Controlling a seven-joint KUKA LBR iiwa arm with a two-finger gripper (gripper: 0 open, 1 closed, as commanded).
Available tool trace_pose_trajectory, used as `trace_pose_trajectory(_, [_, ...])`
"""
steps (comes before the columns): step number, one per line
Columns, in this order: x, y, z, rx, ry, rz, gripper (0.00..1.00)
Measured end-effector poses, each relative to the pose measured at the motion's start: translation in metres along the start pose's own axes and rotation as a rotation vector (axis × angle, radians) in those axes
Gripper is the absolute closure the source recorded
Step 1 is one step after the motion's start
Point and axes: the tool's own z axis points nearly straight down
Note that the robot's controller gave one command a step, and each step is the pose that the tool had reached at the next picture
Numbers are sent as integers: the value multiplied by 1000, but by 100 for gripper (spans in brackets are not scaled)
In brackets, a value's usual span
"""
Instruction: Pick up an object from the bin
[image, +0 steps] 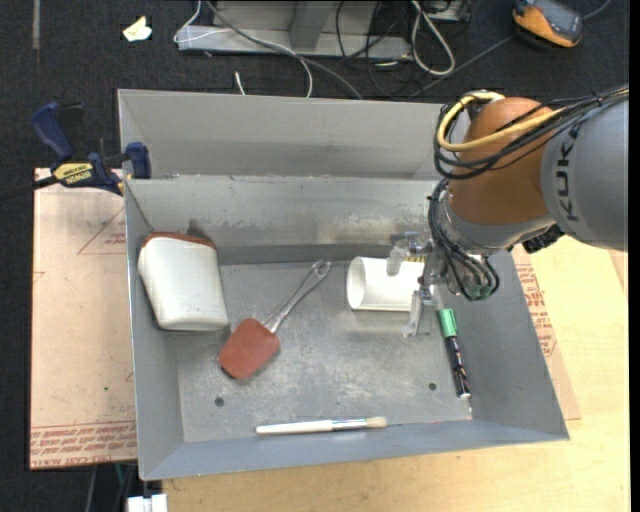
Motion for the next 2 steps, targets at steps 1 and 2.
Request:
trace_pose_trajectory(1, [-2,0,-4,0,-7,-1,0])
trace_pose_trajectory(2, [-10,6,27,0,-17,132,0])
